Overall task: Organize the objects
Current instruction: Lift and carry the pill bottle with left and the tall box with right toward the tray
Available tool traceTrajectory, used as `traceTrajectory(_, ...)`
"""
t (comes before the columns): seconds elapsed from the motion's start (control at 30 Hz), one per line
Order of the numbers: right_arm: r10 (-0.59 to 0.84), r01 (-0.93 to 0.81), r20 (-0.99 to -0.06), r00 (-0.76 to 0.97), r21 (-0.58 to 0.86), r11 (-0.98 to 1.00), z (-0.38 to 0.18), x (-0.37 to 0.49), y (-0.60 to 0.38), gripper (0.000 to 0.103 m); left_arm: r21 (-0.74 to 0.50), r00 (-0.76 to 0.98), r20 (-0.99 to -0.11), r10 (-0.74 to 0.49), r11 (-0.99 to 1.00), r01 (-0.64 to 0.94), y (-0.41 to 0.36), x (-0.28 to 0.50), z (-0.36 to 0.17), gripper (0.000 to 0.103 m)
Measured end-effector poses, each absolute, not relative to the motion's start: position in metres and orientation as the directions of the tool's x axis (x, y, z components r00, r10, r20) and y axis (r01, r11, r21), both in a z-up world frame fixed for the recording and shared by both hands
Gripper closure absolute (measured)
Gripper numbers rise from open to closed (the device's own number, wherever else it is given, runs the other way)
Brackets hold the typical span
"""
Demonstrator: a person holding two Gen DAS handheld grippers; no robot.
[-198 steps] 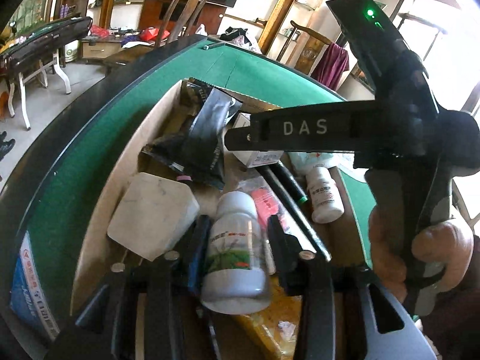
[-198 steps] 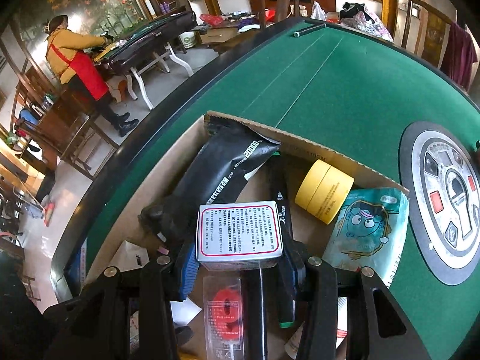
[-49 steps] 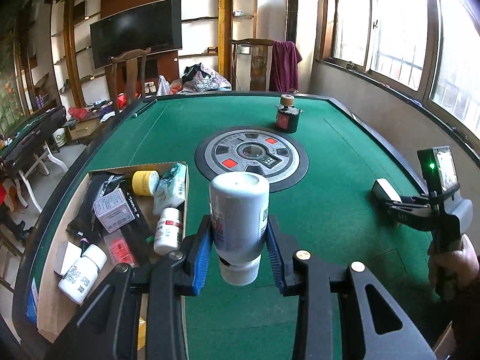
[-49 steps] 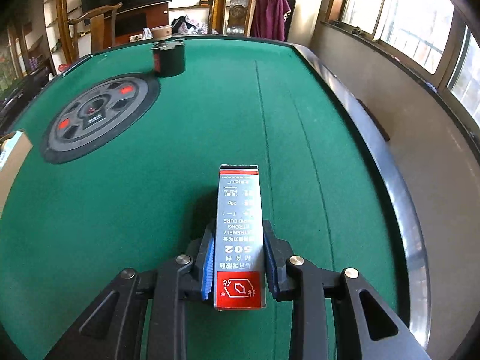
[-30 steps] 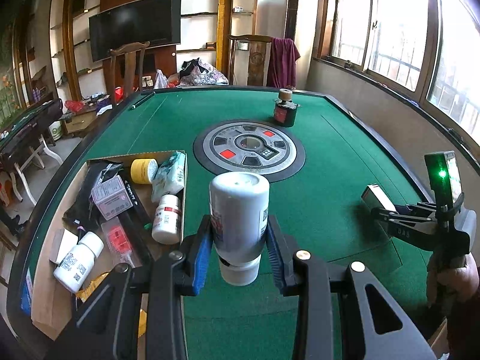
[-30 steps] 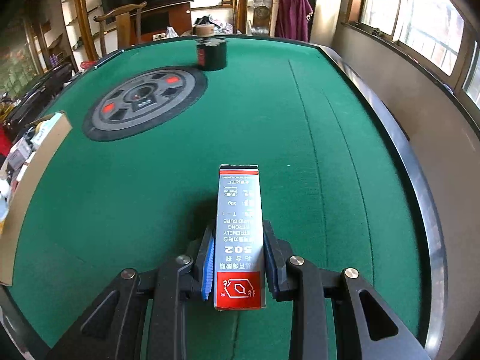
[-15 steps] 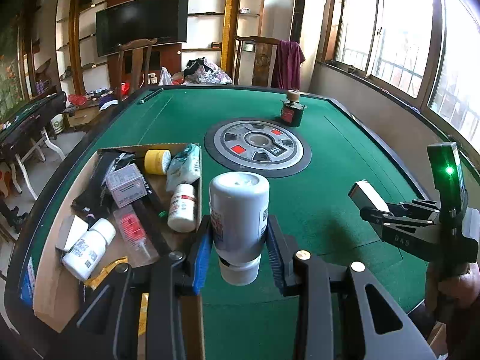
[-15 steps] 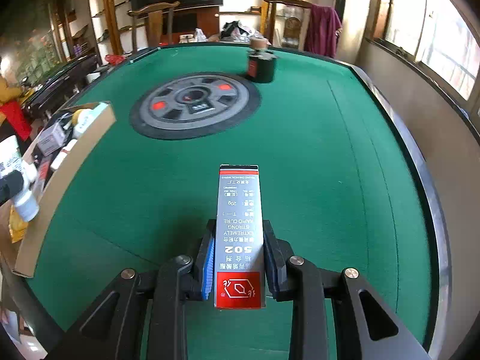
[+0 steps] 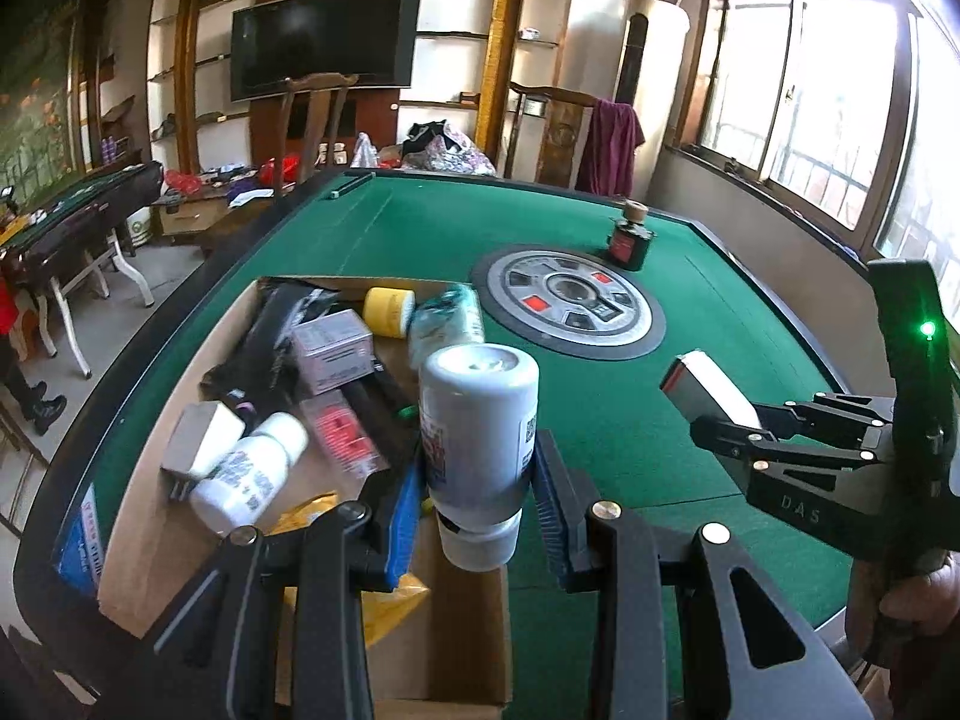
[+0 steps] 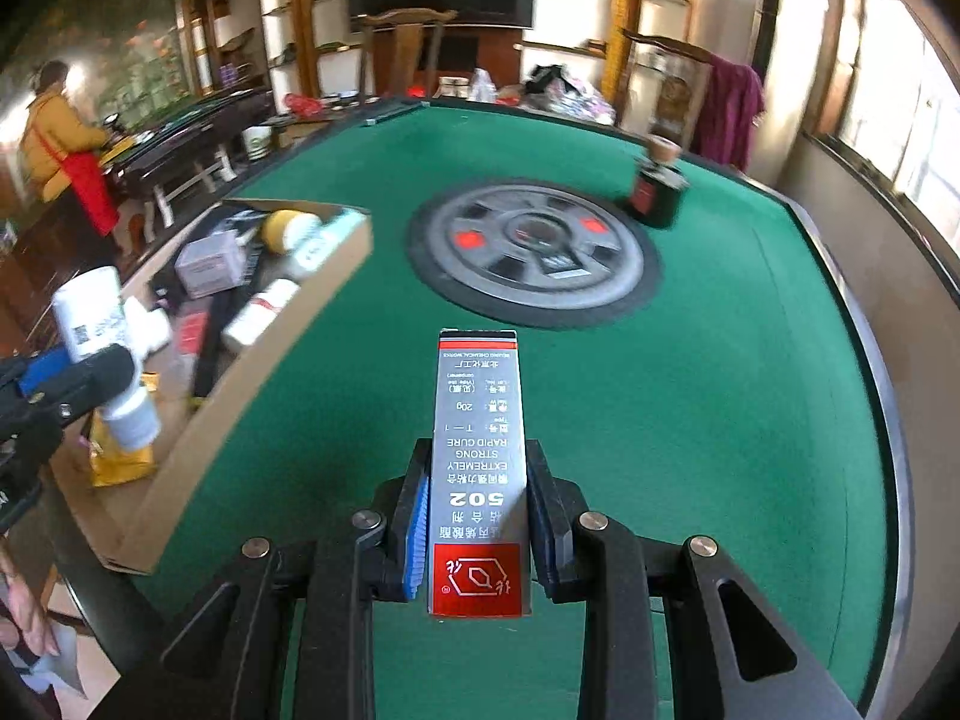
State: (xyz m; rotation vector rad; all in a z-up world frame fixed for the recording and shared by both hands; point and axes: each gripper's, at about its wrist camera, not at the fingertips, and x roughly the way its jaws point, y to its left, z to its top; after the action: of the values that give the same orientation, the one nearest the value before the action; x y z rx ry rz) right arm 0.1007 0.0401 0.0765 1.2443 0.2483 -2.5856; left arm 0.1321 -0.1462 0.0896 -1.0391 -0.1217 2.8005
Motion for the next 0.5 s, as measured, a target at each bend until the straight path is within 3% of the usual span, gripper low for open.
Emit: traceTrajectory(0.5, -0.247, 0.446, -0.771, -0.586, -0.053, -0.893, 0.093, 0.114, -0.036, 0.073, -0.177, -0.759, -0.632, 0.156, -0.983, -0.055, -0.195, 0.147, 0.089, 0.069)
